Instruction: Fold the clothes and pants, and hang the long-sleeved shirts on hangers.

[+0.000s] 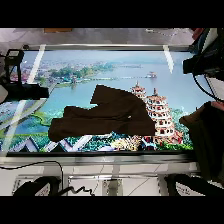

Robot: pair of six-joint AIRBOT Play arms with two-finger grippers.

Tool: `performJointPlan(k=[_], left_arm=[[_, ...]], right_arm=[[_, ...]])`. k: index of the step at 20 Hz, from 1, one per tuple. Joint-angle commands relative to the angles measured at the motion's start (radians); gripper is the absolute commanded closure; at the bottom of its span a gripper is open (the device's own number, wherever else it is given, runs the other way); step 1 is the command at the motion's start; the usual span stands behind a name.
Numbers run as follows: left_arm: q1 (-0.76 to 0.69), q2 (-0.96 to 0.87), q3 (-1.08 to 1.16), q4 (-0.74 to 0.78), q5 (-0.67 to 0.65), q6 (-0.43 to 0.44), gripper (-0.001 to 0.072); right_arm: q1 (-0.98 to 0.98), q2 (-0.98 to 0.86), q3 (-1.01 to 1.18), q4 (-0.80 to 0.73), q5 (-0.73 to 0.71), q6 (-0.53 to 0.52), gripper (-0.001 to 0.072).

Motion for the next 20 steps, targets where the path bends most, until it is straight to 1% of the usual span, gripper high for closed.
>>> performJointPlan(k=[1, 15, 16, 18, 19, 20], left_arm=[[0.0, 0.0, 0.0, 0.0, 0.0, 0.0, 0.0699], [0.0, 0.0, 0.0, 0.0, 0.0, 0.0, 0.0699], [0.0, 0.0, 0.0, 0.0, 0.0, 0.0, 0.0699], [0.0, 0.0, 0.0, 0.0, 0.0, 0.0, 0.0699], [0.0, 0.0, 0.0, 0.0, 0.0, 0.0, 0.0699], [0.0, 0.0, 0.0, 0.0, 0.0, 0.0, 0.0699]], right_arm=[[-0.001, 0.0, 0.0, 0.0, 0.0, 0.0, 0.07], [-0.001, 0.0, 0.0, 0.002, -0.002, 0.0, 0.07], [-0.001, 0.0, 0.0, 0.001, -0.005, 0.0, 0.07], [-0.001, 0.0, 0.0, 0.0, -0.059, 0.0, 0.0699], [-0.001, 0.0, 0.0, 0.0, -0.054, -0.005, 0.0699], [-0.002, -0.002, 0.0, -0.012, -0.023, -0.035, 0.07]])
